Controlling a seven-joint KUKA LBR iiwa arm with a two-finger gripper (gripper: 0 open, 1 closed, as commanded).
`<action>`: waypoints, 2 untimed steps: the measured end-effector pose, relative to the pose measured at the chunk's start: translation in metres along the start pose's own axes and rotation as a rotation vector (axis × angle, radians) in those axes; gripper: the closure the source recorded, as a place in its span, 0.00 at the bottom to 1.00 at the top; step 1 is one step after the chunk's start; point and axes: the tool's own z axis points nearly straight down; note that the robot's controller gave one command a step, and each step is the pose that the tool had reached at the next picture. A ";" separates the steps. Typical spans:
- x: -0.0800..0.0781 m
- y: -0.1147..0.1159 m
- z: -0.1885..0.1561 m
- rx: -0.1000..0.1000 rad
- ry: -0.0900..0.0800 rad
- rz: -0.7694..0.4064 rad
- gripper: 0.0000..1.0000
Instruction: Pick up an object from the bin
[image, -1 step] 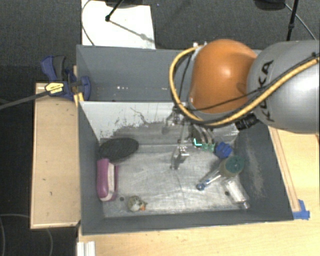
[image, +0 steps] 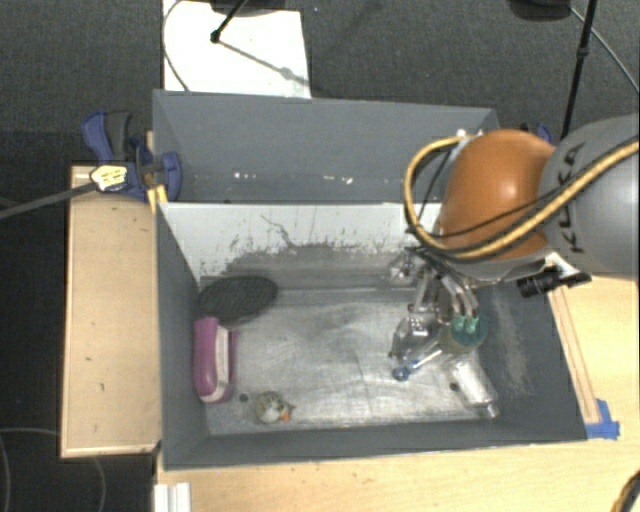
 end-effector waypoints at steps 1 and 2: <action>0.039 -0.050 0.080 -0.002 0.003 -0.124 0.00; 0.036 -0.048 0.076 -0.004 -0.006 -0.124 1.00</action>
Offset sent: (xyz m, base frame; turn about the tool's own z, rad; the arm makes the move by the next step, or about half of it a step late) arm -0.0410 -0.0442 -0.0763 -0.1285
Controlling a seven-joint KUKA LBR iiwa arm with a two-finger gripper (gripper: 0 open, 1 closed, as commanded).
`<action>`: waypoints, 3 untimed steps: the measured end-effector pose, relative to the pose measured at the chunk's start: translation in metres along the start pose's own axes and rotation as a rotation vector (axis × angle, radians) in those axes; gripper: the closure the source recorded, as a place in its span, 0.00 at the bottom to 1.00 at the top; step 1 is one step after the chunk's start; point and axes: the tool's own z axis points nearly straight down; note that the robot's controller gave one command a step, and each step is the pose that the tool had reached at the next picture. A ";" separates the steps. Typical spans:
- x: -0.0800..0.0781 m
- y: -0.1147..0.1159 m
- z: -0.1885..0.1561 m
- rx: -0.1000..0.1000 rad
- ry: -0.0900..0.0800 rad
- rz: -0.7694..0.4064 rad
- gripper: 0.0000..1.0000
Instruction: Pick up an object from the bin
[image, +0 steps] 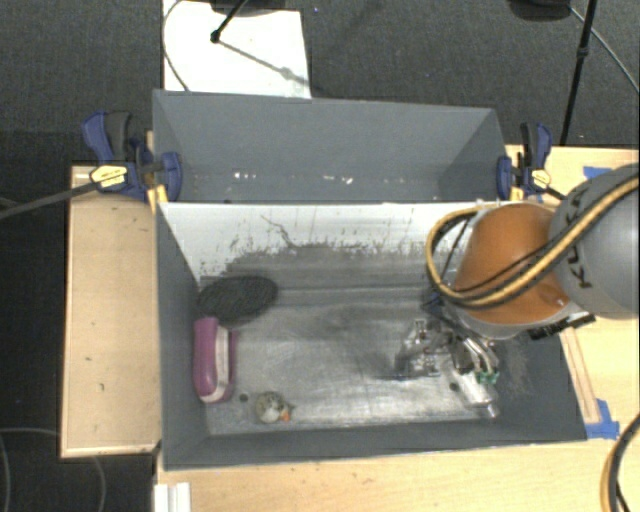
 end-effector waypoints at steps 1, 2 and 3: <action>0.000 0.000 0.000 0.000 0.000 0.003 0.00; -0.005 -0.011 0.028 0.000 -0.003 -0.145 0.00; -0.006 -0.011 0.026 0.000 -0.008 -0.141 1.00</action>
Offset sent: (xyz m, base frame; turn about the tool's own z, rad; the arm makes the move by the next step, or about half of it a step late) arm 0.0000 0.0000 0.0000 0.0000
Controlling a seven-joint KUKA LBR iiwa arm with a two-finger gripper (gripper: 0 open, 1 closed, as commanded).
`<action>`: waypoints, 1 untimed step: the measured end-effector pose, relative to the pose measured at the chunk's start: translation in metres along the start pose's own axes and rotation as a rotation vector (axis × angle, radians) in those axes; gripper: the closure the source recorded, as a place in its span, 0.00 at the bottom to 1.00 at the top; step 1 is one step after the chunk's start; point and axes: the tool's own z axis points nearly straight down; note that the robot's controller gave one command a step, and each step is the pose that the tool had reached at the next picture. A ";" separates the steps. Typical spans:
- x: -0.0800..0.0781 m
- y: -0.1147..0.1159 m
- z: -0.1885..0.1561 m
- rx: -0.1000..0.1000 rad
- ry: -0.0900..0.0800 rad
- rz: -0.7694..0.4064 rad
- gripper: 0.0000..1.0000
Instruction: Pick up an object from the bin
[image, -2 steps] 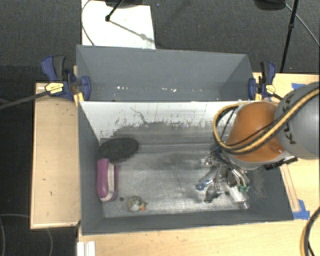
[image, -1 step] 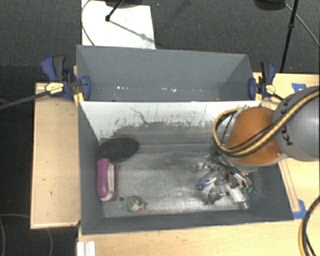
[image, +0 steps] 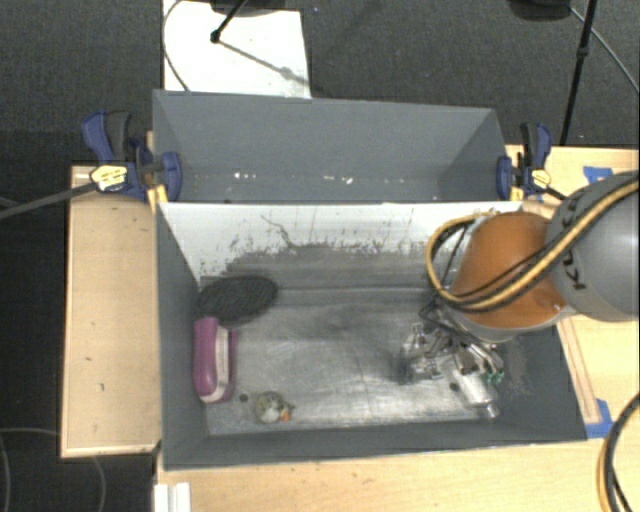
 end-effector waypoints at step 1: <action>0.002 0.000 0.002 0.000 0.007 0.002 0.00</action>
Offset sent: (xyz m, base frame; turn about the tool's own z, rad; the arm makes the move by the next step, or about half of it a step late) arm 0.0000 0.0000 0.0000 0.0000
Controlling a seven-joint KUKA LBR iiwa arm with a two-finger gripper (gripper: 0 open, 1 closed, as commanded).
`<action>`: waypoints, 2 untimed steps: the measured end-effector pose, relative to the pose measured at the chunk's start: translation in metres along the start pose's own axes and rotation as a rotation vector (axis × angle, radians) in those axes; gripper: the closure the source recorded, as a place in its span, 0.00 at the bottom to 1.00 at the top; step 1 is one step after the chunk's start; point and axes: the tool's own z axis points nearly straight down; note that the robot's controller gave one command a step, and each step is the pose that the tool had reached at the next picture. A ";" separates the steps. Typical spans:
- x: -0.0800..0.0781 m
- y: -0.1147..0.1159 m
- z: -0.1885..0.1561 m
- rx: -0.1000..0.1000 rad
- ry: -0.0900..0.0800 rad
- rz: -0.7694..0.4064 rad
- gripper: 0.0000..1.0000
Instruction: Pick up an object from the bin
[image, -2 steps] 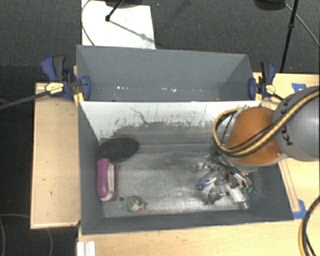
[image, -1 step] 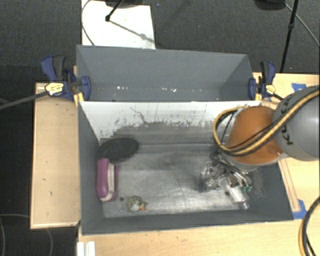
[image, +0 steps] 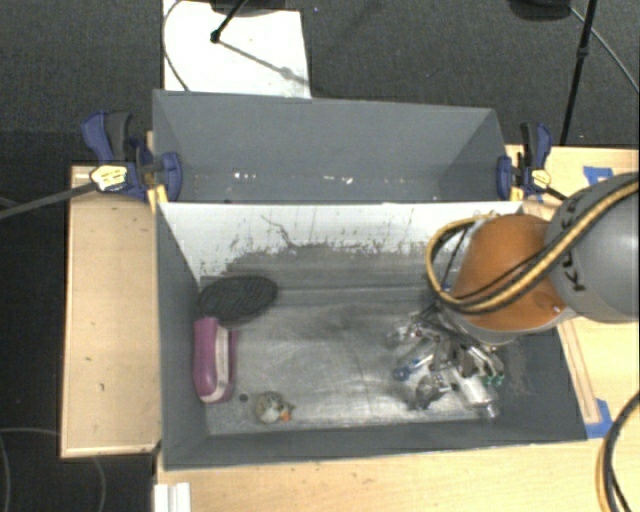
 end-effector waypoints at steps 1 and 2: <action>0.000 -0.023 0.000 0.002 -0.009 -0.325 0.00; -0.001 -0.023 -0.002 0.002 -0.011 -0.321 1.00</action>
Offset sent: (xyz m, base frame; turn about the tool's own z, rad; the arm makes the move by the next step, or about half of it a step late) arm 0.0008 -0.0233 -0.0017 -0.3257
